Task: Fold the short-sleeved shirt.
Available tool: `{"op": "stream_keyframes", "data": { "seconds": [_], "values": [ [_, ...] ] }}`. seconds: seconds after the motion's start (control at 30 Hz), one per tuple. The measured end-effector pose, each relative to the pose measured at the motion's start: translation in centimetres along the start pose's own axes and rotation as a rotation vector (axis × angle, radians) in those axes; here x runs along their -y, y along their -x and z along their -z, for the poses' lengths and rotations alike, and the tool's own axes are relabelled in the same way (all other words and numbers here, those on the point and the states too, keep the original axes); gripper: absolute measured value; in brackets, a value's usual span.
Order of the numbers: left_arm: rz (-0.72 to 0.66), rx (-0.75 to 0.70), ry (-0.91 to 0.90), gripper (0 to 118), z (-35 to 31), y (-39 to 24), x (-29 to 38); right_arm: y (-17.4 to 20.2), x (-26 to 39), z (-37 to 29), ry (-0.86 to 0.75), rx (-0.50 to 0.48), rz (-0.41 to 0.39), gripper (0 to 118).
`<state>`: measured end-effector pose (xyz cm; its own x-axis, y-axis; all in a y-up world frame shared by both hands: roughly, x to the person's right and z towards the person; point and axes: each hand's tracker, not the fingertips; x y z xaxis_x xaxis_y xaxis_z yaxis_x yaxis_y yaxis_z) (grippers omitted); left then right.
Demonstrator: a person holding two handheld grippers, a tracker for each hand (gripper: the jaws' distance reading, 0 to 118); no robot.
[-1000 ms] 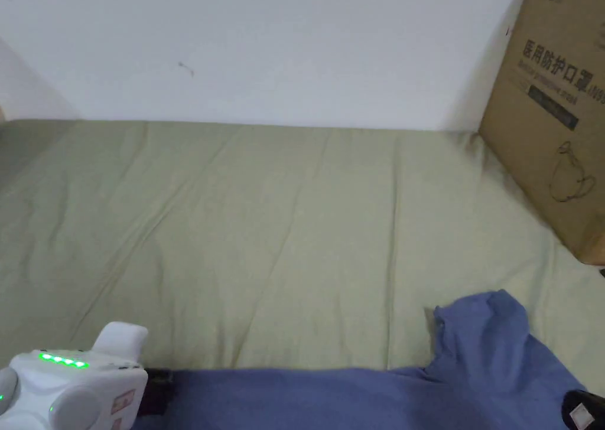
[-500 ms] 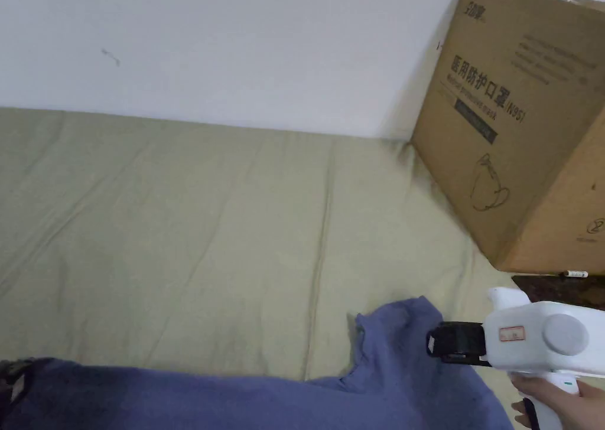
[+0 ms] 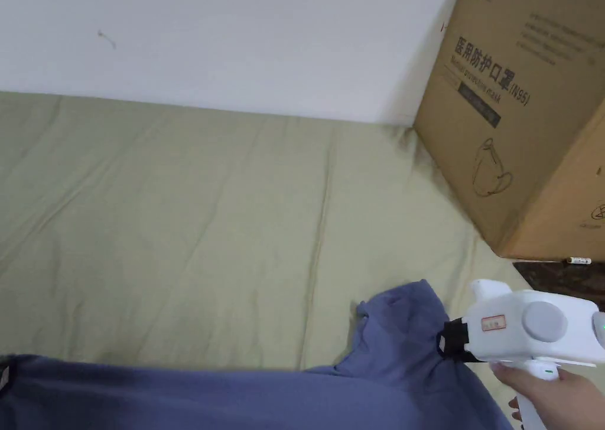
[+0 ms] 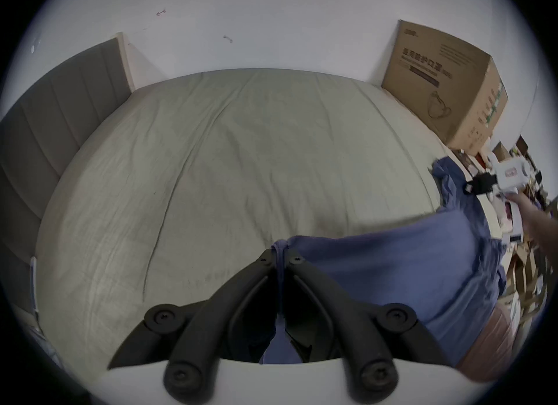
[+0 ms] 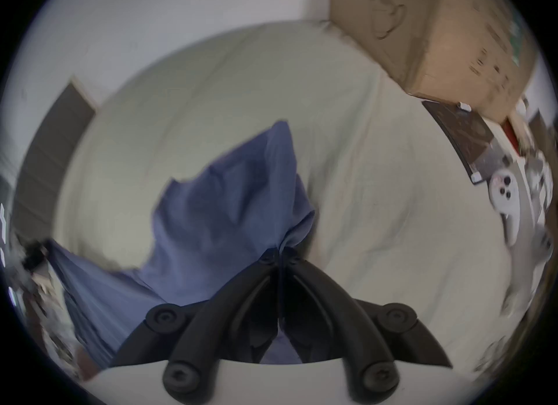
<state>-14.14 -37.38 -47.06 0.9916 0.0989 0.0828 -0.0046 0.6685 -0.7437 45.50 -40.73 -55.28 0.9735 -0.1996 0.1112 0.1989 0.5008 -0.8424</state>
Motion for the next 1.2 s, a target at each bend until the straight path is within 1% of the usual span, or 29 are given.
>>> {"op": "stream_keyframes", "data": {
  "seconds": [0.03, 0.07, 0.1, 0.17, 0.2, 0.3, 0.33, 0.43, 0.53, 0.6, 0.67, 0.7, 0.77, 0.8, 0.83, 0.87, 0.9, 0.93, 0.97, 1.0, 1.03, 1.07, 1.13, 1.17, 1.2],
  "values": [
    [-0.028, -0.001, -0.015, 2, 0.3, 0.4, -0.3, -0.2, -0.3, -0.8, -0.05, -0.011, 0.035, 0],
    [-0.035, -0.011, -0.034, 2, 0.4, 0.6, -0.7, -0.4, -0.6, -1.6, -0.107, -0.01, 0.052, 0],
    [-0.024, -0.034, -0.085, 2, 0.3, 0.5, -1.1, -0.6, -1.0, -2.6, -0.158, -0.006, 0.063, 0],
    [0.019, -0.065, -0.145, 2, 0.1, 0.3, -2.1, -0.7, -1.8, -4.2, -0.228, -0.031, 0.082, 0],
    [0.017, -0.078, -0.171, 2, -0.2, 0.3, -2.6, -0.1, -1.9, -5.3, -0.272, -0.015, 0.086, 0],
    [-0.018, -0.04, -0.225, 2, -1.2, 0.5, -3.9, 0.2, -2.1, -7.8, -0.339, -0.038, 0.121, 0],
    [-0.021, -0.025, -0.218, 2, -1.6, 0.7, -4.1, 0.4, -1.9, -8.6, -0.342, -0.041, 0.123, 0],
    [-0.01, 0.02, -0.159, 2, -3.0, 1.0, -3.4, 0.4, 0.8, -11.1, -0.298, -0.048, 0.111, 0],
    [0.011, 0.073, -0.053, 2, -5.3, 1.6, -0.4, -1.1, 5.3, -13.4, -0.199, -0.033, 0.104, 0],
    [0.011, 0.107, 0.026, 2, -7.1, 2.0, 2.8, -2.1, 9.7, -14.9, -0.101, -0.019, 0.09, 0],
    [0.022, 0.129, 0.119, 2, -8.5, 2.4, 6.1, -2.8, 14.0, -15.7, 0.028, 0.001, 0.05, 0],
    [0.026, 0.122, 0.166, 2, -8.7, 2.5, 7.8, -3.0, 16.0, -15.7, 0.082, 0.011, 0.025, 0],
    [0.025, 0.137, 0.261, 2, -8.4, 2.6, 10.8, -4.6, 18.8, -14.0, 0.165, 0.029, 0.013, 0],
    [0.03, 0.129, 0.29, 4, -8.0, 2.4, 12.0, -5.0, 19.8, -13.3, 0.172, 0.038, 0.029, 0],
    [0.037, 0.116, 0.3, 9, -7.5, 2.3, 12.7, -5.2, 20.2, -12.7, 0.161, 0.038, 0.048, 1],
    [0.038, 0.118, 0.285, 22, -7.2, 2.1, 13.2, -5.5, 20.6, -12.1, 0.143, 0.029, 0.054, 6],
    [0.044, 0.108, 0.277, 54, -7.4, 1.9, 13.3, -5.6, 20.5, -12.1, 0.086, 0.023, 0.069, 30],
    [0.043, 0.089, 0.277, 88, -7.7, 1.8, 12.7, -5.5, 20.3, -12.4, 0.061, 0.02, 0.075, 60],
    [0.051, 0.063, 0.253, 115, -8.0, 1.7, 12.2, -5.2, 19.7, -13.0, 0.051, 0.015, 0.08, 92],
    [0.066, 0.037, 0.206, 115, -8.8, 1.5, 11.6, -4.6, 19.3, -13.8, 0.05, 0.021, 0.074, 110],
    [0.062, 0.043, 0.15, 115, -9.9, 1.3, 10.8, -4.1, 18.8, -14.6, 0.029, 0.017, 0.051, 113],
    [0.039, 0.076, 0.05, 114, -11.7, 1.0, 9.4, -3.5, 18.4, -15.5, -0.014, 0.006, 0.022, 113],
    [-0.004, 0.092, -0.019, 112, -14.1, 0.1, 7.5, -1.1, 17.4, -18.7, -0.169, -0.028, -0.045, 115],
    [-0.012, 0.109, -0.112, 112, -15.6, -0.8, 6.7, 0.2, 17.1, -20.2, -0.259, -0.045, -0.07, 115],
    [-0.02, 0.122, -0.209, 112, -17.1, -1.8, 6.1, 1.5, 17.1, -21.7, -0.37, -0.056, -0.072, 115]
  ]
}}
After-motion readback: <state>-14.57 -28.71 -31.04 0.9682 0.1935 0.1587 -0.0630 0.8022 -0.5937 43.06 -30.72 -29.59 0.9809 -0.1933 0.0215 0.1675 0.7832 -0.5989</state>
